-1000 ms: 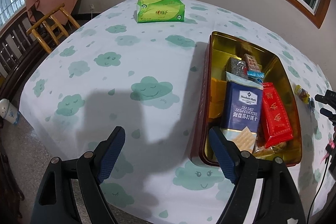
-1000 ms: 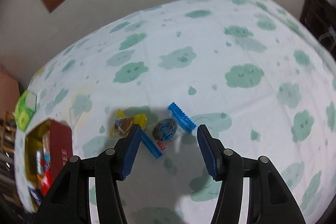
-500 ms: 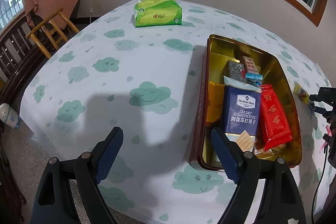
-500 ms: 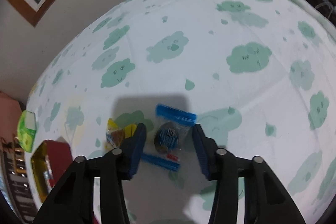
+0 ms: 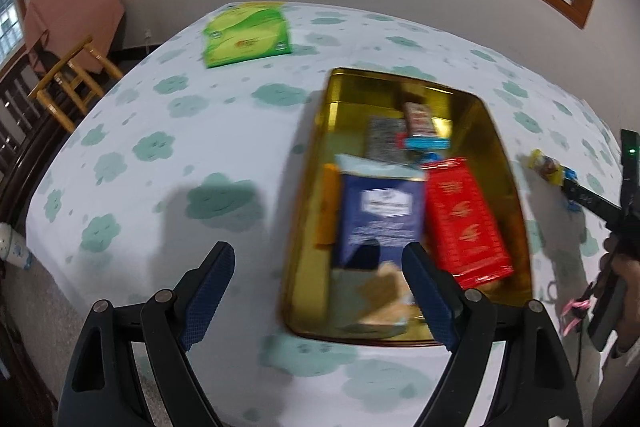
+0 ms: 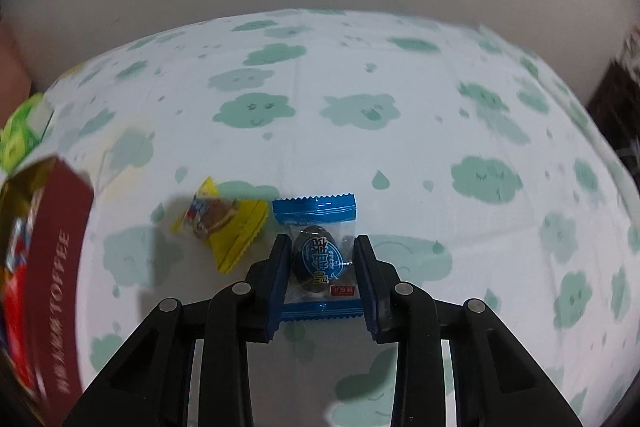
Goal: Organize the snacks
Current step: 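Grasp the blue-wrapped candy on the cloth with the right gripper, then grasp the yellow-wrapped candy with the left gripper while right holds the blue candy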
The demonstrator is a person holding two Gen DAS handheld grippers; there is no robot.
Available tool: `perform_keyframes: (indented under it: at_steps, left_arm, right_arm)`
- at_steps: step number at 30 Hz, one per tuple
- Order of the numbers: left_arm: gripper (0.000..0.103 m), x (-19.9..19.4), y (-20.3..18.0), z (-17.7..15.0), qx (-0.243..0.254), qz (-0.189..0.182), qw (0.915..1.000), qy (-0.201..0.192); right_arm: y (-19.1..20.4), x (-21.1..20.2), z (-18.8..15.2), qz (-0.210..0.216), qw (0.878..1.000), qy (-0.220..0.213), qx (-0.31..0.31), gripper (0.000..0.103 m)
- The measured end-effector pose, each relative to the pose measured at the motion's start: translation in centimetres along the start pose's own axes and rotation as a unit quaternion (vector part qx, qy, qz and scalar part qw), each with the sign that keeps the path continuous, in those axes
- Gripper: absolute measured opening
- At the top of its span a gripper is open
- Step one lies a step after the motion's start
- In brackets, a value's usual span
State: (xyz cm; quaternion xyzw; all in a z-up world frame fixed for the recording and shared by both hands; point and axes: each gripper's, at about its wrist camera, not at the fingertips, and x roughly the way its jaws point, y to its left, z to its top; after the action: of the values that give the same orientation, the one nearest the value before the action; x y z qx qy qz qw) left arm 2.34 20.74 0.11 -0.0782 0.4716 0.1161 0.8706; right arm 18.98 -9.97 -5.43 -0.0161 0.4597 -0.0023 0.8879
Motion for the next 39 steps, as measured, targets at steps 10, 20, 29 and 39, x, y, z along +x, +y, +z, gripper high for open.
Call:
perform_keyframes:
  at_steps: [10,20,29,39]
  left_arm:
    - [0.083,-0.1,-8.3,1.3,0.064,-0.039,0.9972,-0.009]
    - [0.083,0.8,-18.5,2.0,0.141,-0.082,0.9864,-0.021]
    - [0.083,3.0,-23.8,2.7,0.170,-0.084,0.9819,-0.013]
    - [0.083,5.9,-26.6,3.5,0.182,-0.084,0.9795,-0.013]
  right_arm:
    - [-2.9,-0.7,-1.4,0.017,0.999,-0.027,-0.029,0.030]
    - [-9.7,-0.7,-1.8,-0.022,0.999,-0.036,-0.024,0.030]
    - [-14.9,-0.6,-1.9,-0.041,0.998,-0.041,-0.019,0.030]
    - [-16.4,-0.5,-1.9,-0.022,0.999,-0.041,-0.002,0.030]
